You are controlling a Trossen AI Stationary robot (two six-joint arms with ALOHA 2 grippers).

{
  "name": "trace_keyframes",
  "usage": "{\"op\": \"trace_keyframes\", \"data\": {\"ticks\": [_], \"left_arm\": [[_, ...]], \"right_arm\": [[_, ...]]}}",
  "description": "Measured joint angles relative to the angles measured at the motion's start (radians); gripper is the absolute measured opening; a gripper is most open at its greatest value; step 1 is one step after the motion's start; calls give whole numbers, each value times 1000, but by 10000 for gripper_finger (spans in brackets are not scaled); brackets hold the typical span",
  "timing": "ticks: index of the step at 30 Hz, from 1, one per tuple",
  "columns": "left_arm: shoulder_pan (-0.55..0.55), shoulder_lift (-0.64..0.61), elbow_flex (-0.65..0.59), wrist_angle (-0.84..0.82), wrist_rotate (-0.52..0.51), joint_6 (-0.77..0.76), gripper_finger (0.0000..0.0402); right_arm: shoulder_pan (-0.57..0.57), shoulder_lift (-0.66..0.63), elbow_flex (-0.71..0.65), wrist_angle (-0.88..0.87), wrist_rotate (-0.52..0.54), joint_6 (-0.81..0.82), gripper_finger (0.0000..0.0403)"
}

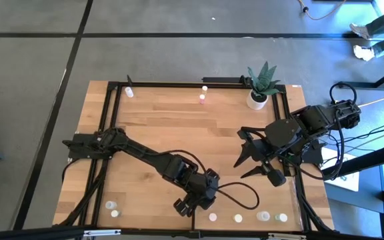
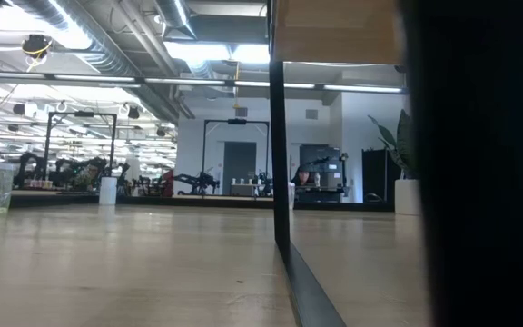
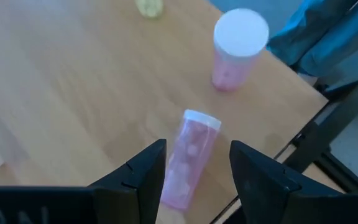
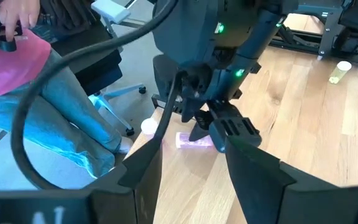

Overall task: Pick and place medicine bottles onto shelf by color
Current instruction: Put the bottom pink pill bottle on the shelf aligned with the other pink pill bottle

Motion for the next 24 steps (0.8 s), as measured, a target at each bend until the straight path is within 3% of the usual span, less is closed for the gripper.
{"op": "trace_keyframes", "data": {"ticks": [24], "left_arm": [[1,-1,-78,78,-14,2,170]], "right_arm": [[0,0,0,0,0,-1,178]]}}
